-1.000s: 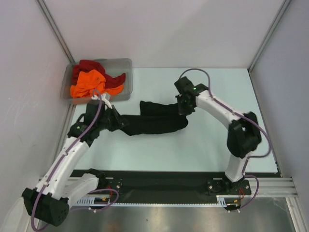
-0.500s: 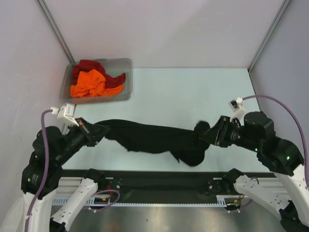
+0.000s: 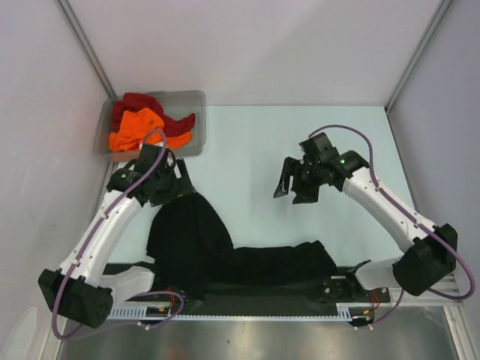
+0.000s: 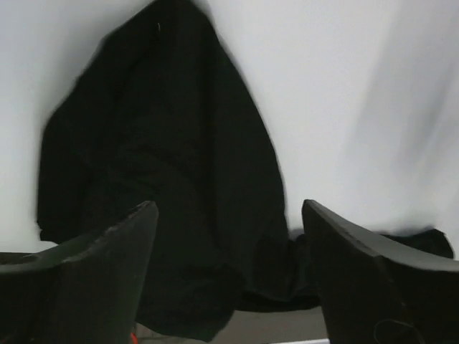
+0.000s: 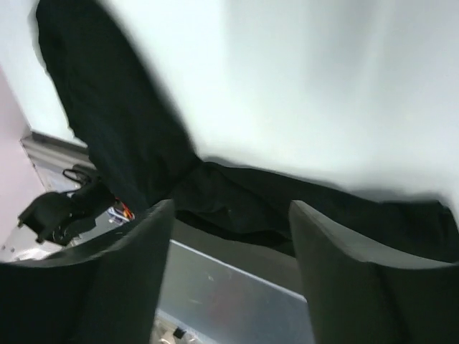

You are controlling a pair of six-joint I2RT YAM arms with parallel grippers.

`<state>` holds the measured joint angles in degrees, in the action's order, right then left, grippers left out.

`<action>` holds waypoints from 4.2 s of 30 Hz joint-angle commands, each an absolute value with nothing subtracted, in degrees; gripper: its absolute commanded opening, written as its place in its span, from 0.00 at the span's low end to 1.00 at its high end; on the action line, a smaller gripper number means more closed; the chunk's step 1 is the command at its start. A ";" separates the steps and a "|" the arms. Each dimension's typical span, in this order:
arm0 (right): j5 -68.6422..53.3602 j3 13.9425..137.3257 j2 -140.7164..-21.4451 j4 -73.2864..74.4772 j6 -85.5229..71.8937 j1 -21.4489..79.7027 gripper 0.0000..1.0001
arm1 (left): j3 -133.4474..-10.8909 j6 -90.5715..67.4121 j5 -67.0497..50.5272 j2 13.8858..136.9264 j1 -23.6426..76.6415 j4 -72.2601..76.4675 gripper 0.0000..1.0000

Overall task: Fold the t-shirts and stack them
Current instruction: Flatten the tshirt out

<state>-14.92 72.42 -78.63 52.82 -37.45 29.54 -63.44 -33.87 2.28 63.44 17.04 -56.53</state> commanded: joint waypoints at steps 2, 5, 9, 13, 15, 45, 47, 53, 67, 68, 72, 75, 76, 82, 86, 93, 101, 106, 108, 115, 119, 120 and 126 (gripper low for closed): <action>-17.66 63.93 -71.03 53.79 -35.59 33.74 0.83 | -62.78 -31.99 8.09 56.96 16.70 -56.60 1.00; -19.33 51.71 -64.00 50.37 -41.03 36.98 0.86 | -57.68 -33.13 5.64 52.57 16.70 -57.31 1.00; -18.20 41.41 -55.21 45.54 -50.52 40.78 0.85 | -45.28 -35.06 -5.25 47.73 16.79 -55.47 0.90; -16.52 35.25 -51.59 43.25 -56.15 40.87 0.79 | -39.21 -37.34 -8.87 42.72 16.79 -51.86 0.80; -16.96 33.15 -52.81 41.85 -56.60 41.04 0.75 | -38.06 -37.88 -10.19 43.15 16.79 -50.11 0.83; -11.26 42.96 -73.11 38.66 -38.51 14.33 0.00 | -62.26 -34.99 -19.34 86.63 19.95 -33.03 0.00; -8.54 48.15 -76.72 39.98 -36.84 11.97 0.00 | -70.00 -34.10 -19.42 91.30 20.13 -34.18 0.00; -5.72 62.01 -87.95 43.15 -30.68 4.40 0.00 | -83.57 -33.75 -17.59 103.52 20.74 -39.89 0.45; -7.89 59.88 -78.42 46.85 -24.52 7.47 0.73 | -53.30 -32.78 -4.48 67.88 20.74 -43.77 0.55; -8.95 58.72 -76.92 46.41 -24.70 7.38 0.73 | -47.69 -33.57 -5.00 65.42 20.57 -43.16 0.52; -12.65 54.32 -70.85 47.10 -24.79 7.56 0.72 | -39.47 -37.43 -6.15 54.95 19.78 -41.93 0.39; -13.71 53.26 -67.77 48.86 -24.26 7.65 0.71 | -36.40 -41.64 -6.59 51.42 18.29 -41.75 0.40; -13.80 53.09 -66.63 49.22 -24.00 7.65 0.71 | -35.34 -42.44 -7.11 51.33 17.50 -41.92 0.41; -14.76 53.00 -64.69 50.80 -23.64 7.56 0.71 | -28.30 -49.30 -9.06 53.52 12.22 -36.13 0.42; -15.56 53.09 -64.42 51.42 -23.73 7.65 0.71 | -27.95 -50.27 -9.49 57.74 12.04 -33.14 0.51; -15.65 52.82 -63.81 51.59 -23.73 7.56 0.71 | -27.77 -50.45 -7.56 64.77 12.04 -33.57 0.47; -16.52 51.77 -64.95 50.10 -24.87 7.56 0.71 | -27.59 -51.07 -6.68 68.81 11.95 -32.25 0.35; -18.19 49.75 -67.40 47.73 -28.64 6.77 0.71 | -30.93 -49.66 -3.79 65.41 11.95 -37.16 0.14; -19.07 48.96 -68.64 46.33 -30.40 5.89 0.71 | -31.72 -49.66 -2.38 63.20 11.95 -38.84 0.00; -19.77 43.60 -69.70 39.82 -36.21 -4.03 0.63 | -35.67 -48.17 -3.78 56.08 11.95 -44.20 0.00; -22.49 43.77 -71.80 37.18 -35.16 -6.59 0.59 | -43.48 -44.48 -1.59 51.78 11.95 -50.61 0.00; -22.93 44.03 -73.46 36.57 -34.98 -6.68 0.59 | -46.03 -43.52 -0.36 50.20 11.95 -53.58 0.00; -24.96 45.88 -76.47 39.18 -31.74 -6.68 0.64 | -76.83 -37.45 15.53 49.04 11.95 -65.45 0.00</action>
<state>-22.96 43.53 -76.53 38.46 -34.02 -6.50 -61.34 -42.46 4.47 50.94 12.25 -57.63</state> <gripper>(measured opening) 0.632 0.011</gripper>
